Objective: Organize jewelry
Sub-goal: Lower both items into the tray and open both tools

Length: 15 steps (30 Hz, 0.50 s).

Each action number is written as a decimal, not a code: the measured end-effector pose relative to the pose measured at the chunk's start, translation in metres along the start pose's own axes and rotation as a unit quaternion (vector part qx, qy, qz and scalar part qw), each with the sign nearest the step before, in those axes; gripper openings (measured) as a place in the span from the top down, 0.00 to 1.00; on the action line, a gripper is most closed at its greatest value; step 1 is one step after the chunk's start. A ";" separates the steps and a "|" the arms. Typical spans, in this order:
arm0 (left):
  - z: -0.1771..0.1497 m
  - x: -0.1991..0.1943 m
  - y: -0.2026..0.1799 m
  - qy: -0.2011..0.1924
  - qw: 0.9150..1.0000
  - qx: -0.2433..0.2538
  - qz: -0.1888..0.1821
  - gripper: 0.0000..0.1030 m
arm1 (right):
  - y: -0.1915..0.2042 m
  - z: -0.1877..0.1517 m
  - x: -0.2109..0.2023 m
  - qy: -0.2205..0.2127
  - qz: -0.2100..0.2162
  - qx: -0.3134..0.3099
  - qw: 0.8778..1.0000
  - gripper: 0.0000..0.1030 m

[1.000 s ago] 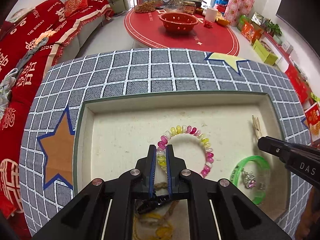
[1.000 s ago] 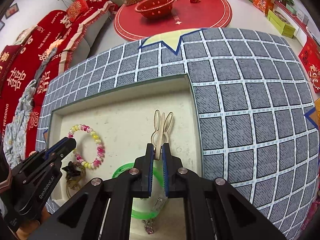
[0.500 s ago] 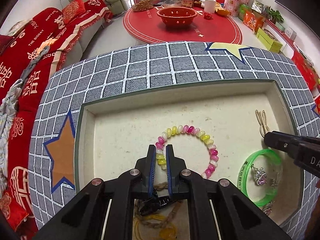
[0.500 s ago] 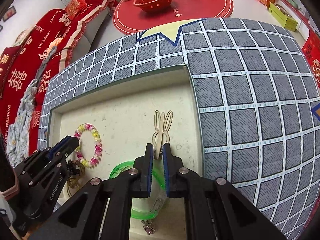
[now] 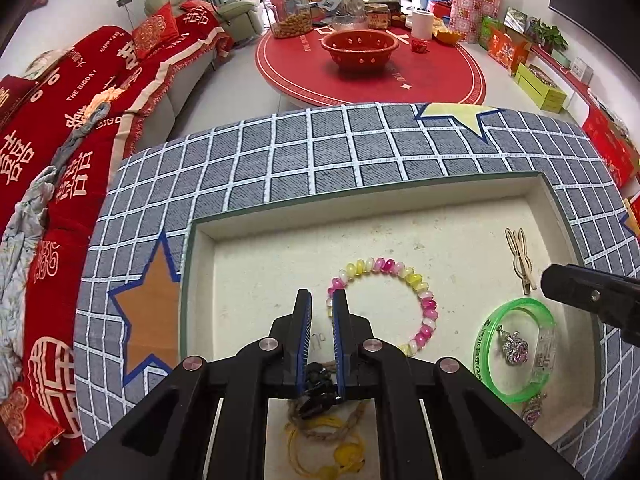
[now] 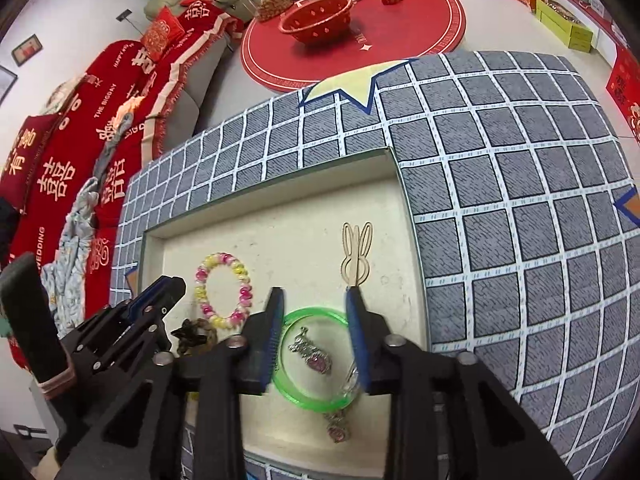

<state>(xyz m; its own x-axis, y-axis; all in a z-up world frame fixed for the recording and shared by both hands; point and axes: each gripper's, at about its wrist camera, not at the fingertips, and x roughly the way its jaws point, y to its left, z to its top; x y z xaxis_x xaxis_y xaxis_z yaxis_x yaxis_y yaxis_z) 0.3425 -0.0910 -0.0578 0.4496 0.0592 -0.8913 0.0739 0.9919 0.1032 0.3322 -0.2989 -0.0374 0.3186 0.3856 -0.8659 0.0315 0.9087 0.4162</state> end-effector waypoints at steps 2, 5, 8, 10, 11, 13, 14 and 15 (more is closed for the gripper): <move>0.000 -0.003 0.003 -0.002 1.000 -0.004 -0.002 0.77 | 0.001 -0.003 -0.004 -0.002 0.001 0.002 1.000 0.64; -0.002 -0.008 0.008 -0.005 1.000 -0.005 -0.003 0.73 | 0.004 -0.005 -0.010 -0.006 0.002 0.005 1.000 0.64; -0.006 -0.017 0.015 -0.016 1.000 -0.022 0.005 0.00 | 0.007 -0.011 -0.019 -0.015 0.005 0.010 1.000 0.63; -0.009 -0.028 0.021 -0.037 0.999 -0.024 0.012 0.00 | 0.007 -0.016 -0.026 -0.019 0.007 0.011 1.000 0.63; -0.011 -0.031 0.023 -0.038 0.999 -0.023 0.010 0.00 | 0.008 -0.019 -0.029 -0.022 0.008 0.011 1.000 0.62; -0.016 -0.037 0.027 -0.044 0.999 -0.021 0.012 0.00 | 0.011 -0.026 -0.036 -0.027 0.010 0.012 1.000 0.60; -0.020 -0.042 0.030 -0.050 0.998 -0.019 0.017 0.00 | 0.012 -0.030 -0.040 -0.029 0.013 0.014 0.999 0.56; -0.024 -0.046 0.032 -0.053 0.998 -0.018 0.018 0.00 | 0.013 -0.035 -0.045 -0.033 0.016 0.015 0.999 0.51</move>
<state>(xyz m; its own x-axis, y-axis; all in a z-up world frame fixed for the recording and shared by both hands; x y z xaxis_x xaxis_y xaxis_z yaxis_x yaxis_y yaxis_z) 0.3027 -0.0595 -0.0242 0.5440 0.0845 -0.8348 0.0245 0.9929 0.1164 0.2852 -0.2986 -0.0026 0.3814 0.4021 -0.8324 0.0493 0.8903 0.4527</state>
